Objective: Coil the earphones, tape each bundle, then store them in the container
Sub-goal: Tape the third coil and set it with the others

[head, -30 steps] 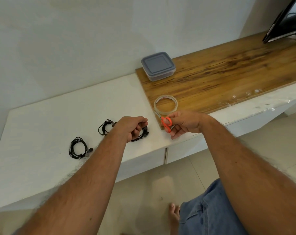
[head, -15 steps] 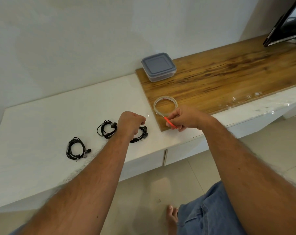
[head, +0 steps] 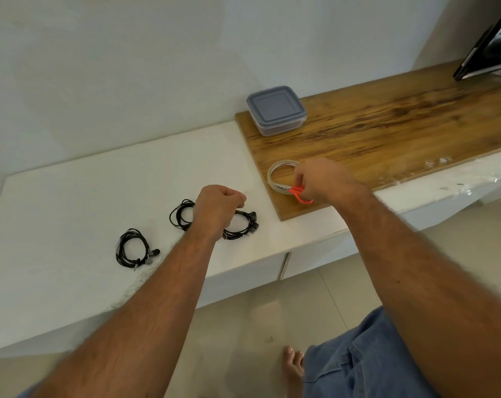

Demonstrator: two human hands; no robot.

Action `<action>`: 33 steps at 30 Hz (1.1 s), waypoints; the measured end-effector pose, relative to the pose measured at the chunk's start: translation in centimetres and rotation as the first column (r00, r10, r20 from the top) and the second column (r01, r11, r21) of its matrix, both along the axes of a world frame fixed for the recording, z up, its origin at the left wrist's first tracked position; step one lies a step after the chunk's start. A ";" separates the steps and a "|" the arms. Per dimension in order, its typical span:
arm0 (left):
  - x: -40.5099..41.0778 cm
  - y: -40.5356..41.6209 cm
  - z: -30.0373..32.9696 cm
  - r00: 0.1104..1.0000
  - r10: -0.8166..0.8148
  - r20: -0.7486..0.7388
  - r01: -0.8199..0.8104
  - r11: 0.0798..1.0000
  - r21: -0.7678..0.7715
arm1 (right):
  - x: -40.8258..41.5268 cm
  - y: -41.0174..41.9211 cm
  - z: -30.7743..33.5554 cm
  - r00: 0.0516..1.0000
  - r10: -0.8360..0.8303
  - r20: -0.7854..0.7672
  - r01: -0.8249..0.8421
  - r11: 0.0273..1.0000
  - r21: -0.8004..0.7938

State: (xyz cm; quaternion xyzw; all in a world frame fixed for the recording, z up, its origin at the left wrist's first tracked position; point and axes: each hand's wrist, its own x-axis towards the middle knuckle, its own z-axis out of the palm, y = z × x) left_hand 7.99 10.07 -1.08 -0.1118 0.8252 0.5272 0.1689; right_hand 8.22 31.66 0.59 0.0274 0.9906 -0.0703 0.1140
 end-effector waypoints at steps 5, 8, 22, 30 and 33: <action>0.5 -2.3 2.0 0.998 -0.055 -0.012 0.055 0.998 0.022 | -0.5 -1.3 0.2 0.999 0.043 -0.011 -0.040 0.983 0.179; 0.8 -4.1 2.8 0.998 -0.062 0.004 0.062 0.998 0.008 | -0.8 -2.1 0.5 0.998 0.067 -0.001 -0.065 0.963 0.262; 8.2 -12.2 5.0 0.974 -0.227 -0.029 0.218 0.960 -0.176 | -1.6 -3.4 0.3 0.999 0.025 0.028 -0.033 0.936 0.350; 12.0 -15.4 3.5 0.958 -0.279 0.058 0.283 0.910 -0.302 | -1.2 -7.7 3.0 0.996 -0.020 -0.081 0.042 0.962 0.271; 12.2 -16.2 3.2 0.956 -0.285 0.072 0.293 0.903 -0.314 | 0.6 -13.1 4.5 0.990 0.130 -0.051 -0.137 0.974 -0.178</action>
